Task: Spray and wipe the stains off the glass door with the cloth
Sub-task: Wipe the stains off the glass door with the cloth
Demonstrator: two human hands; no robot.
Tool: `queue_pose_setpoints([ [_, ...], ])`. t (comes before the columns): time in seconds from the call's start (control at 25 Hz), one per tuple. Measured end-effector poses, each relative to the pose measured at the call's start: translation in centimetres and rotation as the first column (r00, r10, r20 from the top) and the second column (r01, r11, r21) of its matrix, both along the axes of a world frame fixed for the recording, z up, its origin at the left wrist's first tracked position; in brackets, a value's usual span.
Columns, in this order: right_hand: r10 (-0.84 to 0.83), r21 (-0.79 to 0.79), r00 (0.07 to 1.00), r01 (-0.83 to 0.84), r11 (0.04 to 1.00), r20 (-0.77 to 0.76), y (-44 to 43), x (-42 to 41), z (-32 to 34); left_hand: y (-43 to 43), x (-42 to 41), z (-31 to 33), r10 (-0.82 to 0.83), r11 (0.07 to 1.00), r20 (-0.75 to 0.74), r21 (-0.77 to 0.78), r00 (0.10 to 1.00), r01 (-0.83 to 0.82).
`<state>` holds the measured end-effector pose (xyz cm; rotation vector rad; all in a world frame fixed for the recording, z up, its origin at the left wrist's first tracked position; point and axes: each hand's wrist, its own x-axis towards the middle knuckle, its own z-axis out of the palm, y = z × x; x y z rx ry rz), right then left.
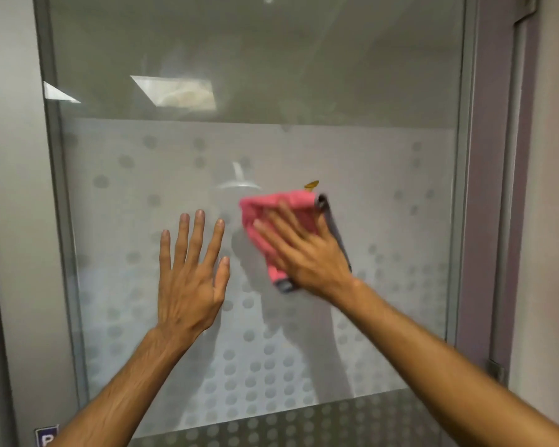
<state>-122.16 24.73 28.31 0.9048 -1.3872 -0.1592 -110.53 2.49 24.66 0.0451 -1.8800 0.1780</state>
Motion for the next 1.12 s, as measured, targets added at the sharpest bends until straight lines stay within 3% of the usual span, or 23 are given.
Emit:
queue_pose_setpoints([
  [0.16,-0.041,-0.128,0.999,0.041,0.991,0.001,1.8,-1.2,9.2,1.4,-0.4,1.5,-0.005,1.000,-0.013,-0.021,1.000,0.005],
  [0.32,0.023,-0.365,0.978,0.055,0.929,0.208,4.7,-2.3,10.6,2.3,-1.4,2.0,-0.014,1.000,0.002,-0.004,1.000,0.014],
  [0.52,0.054,-0.323,0.964,0.034,0.946,0.261,5.5,-2.3,-0.5,3.0,-2.3,1.0,0.024,1.000,0.018,-0.018,1.000,-0.023],
  [0.68,-0.024,-0.141,0.956,0.068,0.988,0.292,3.8,-0.9,-11.6,3.8,-2.7,0.4,0.040,0.999,0.019,-0.013,0.999,-0.039],
  [0.8,-0.068,-0.078,0.958,0.093,0.993,0.280,3.6,-0.5,-15.5,3.9,-2.8,0.3,0.042,0.999,0.011,-0.023,0.999,-0.042],
  [0.96,-0.075,-0.052,0.955,0.094,0.994,0.286,4.1,-1.2,-11.6,4.0,-2.9,0.3,0.045,0.998,0.011,-0.035,0.999,-0.045],
  [1.12,-0.053,-0.119,0.953,0.093,0.989,0.298,3.7,-1.4,-1.4,4.1,-2.9,0.1,0.055,0.998,0.008,-0.034,0.998,-0.055],
])
